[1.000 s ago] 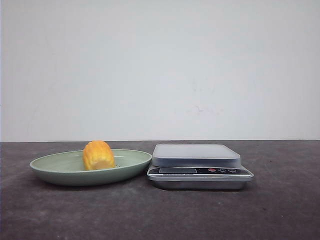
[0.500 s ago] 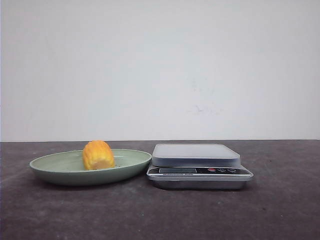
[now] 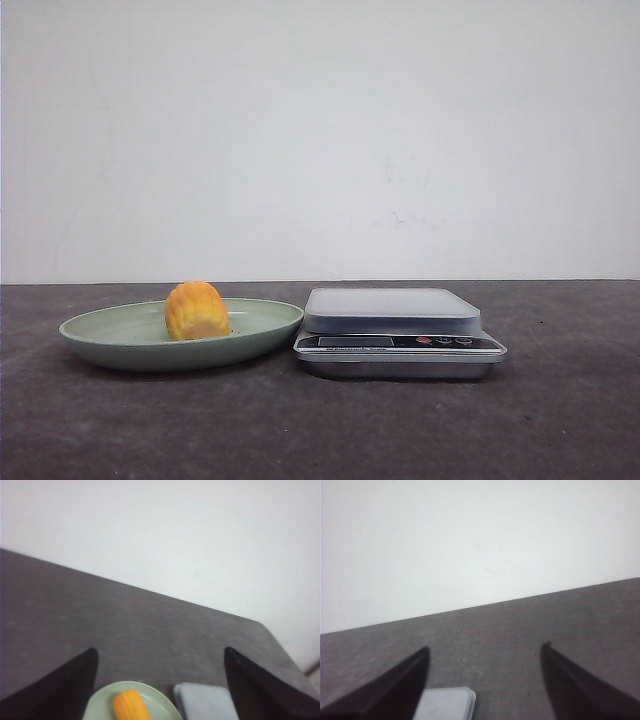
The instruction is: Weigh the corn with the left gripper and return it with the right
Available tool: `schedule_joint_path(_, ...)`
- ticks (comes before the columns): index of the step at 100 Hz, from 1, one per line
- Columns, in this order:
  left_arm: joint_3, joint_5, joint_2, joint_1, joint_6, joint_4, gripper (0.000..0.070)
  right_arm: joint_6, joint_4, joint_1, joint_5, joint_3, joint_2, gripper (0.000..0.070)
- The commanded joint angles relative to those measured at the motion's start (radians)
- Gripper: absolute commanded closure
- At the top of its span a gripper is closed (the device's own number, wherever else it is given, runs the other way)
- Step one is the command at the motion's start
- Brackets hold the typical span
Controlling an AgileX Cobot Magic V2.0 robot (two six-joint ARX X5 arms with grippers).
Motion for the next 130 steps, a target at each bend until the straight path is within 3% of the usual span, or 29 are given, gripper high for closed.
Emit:
schedule_joint_path(1,0.021,0.027,0.018,-0.016,0.005,0.0,0.0185,-0.016,-0.008,0.002,-0.03,0.029,0.019,0.0197)
schedule_joint_path(22,0.023,0.011,0.121,-0.146,-0.001,-0.02,0.0186,0.0,-0.042,0.008,-0.08,0.091,0.071,0.0197)
schedule_joint_path(59,0.023,-0.276,0.436,-0.381,0.041,0.031,0.0185,-0.008,-0.11,0.009,-0.128,0.092,0.079,0.0196)
schedule_joint_path(97,0.072,-0.365,0.796,-0.477,0.032,0.121,0.0185,-0.008,-0.13,0.028,-0.168,0.092,0.079,0.0196)
schedule_joint_path(130,0.114,-0.466,0.949,-0.494,0.04,0.123,0.0184,-0.027,-0.142,0.043,-0.169,0.092,0.079,0.0197)
